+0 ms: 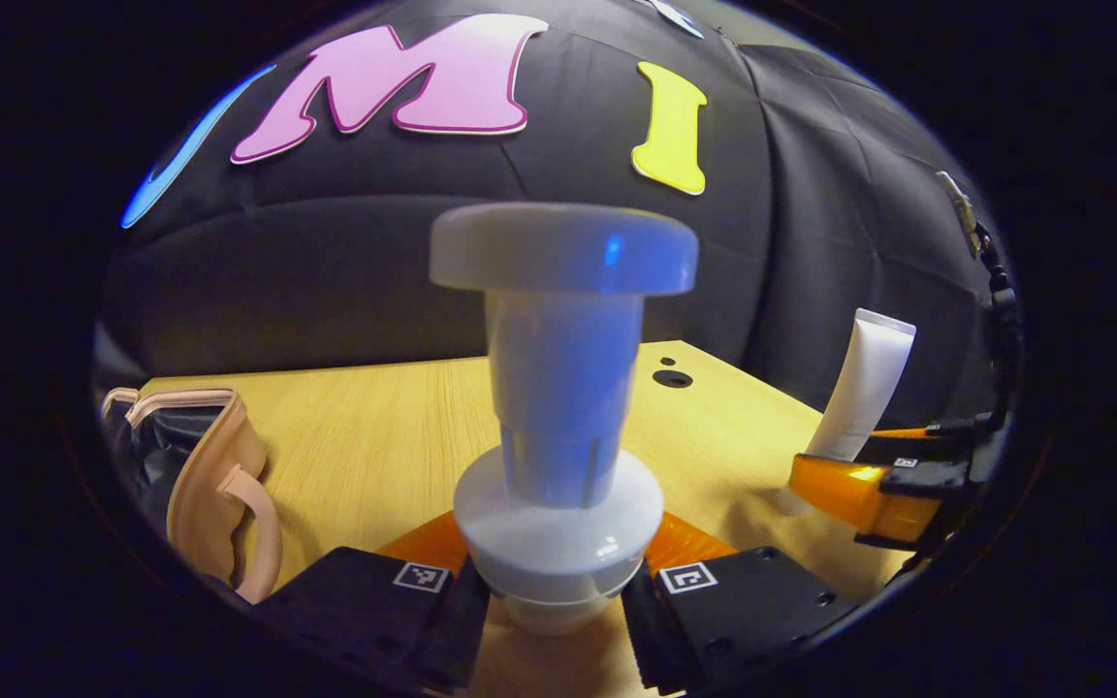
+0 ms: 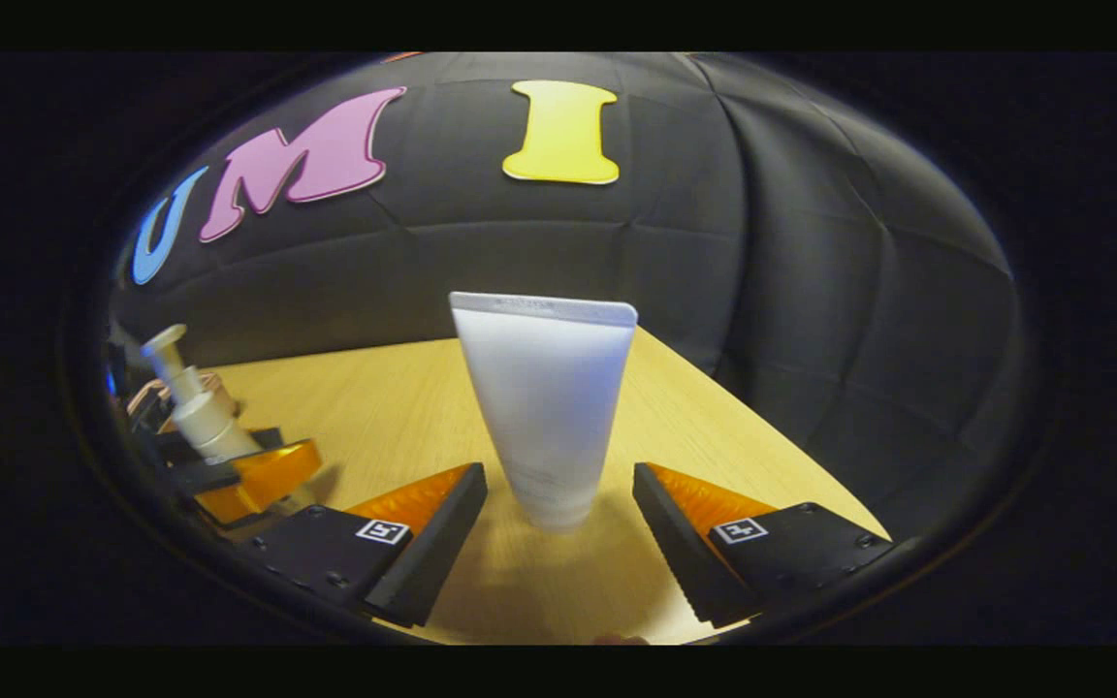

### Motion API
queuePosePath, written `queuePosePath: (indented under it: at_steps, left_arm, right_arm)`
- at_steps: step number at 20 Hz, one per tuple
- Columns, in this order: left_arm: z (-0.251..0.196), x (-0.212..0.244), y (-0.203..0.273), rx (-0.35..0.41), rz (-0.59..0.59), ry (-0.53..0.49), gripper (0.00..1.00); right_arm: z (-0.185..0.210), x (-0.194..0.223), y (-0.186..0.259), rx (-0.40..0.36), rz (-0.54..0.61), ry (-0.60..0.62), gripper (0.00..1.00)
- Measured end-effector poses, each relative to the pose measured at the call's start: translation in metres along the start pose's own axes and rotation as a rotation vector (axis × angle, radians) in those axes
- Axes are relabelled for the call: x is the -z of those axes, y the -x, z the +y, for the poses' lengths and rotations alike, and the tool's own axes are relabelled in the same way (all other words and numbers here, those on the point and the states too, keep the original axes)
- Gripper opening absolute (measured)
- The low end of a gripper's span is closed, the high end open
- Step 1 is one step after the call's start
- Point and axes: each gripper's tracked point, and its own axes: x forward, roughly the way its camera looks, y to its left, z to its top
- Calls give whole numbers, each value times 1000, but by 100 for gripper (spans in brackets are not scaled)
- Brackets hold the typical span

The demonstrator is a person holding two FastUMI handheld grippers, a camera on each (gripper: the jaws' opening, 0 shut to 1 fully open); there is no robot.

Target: First open the suitcase, pack the skin care products into it, and then close the suitcase.

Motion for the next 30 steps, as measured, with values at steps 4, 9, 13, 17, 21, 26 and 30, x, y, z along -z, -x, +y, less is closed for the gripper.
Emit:
queuePosePath:
  at_steps: [4,9,13,17,21,26,30]
  left_arm:
    - [7,6,16,-14,4,40,64]
    - [11,12,30,-33,0,59,64]
    - [16,14,36,-44,-3,48,64]
    - [20,13,42,-45,-16,86,64]
    - [25,-1,64,-39,-34,132,64]
    - [50,-45,107,-53,-67,135,64]
    - [94,-83,155,-79,-89,143,63]
  right_arm:
    - [-2,2,-22,9,9,23,97]
    - [1,-3,-26,15,-12,51,67]
    - [9,-2,-25,-29,-18,54,47]
    - [22,-3,-10,-83,-36,141,37]
    - [48,-31,16,-135,-101,147,46]
    - [96,-60,65,-216,-137,202,41]
    - [149,-75,112,-284,-136,217,41]
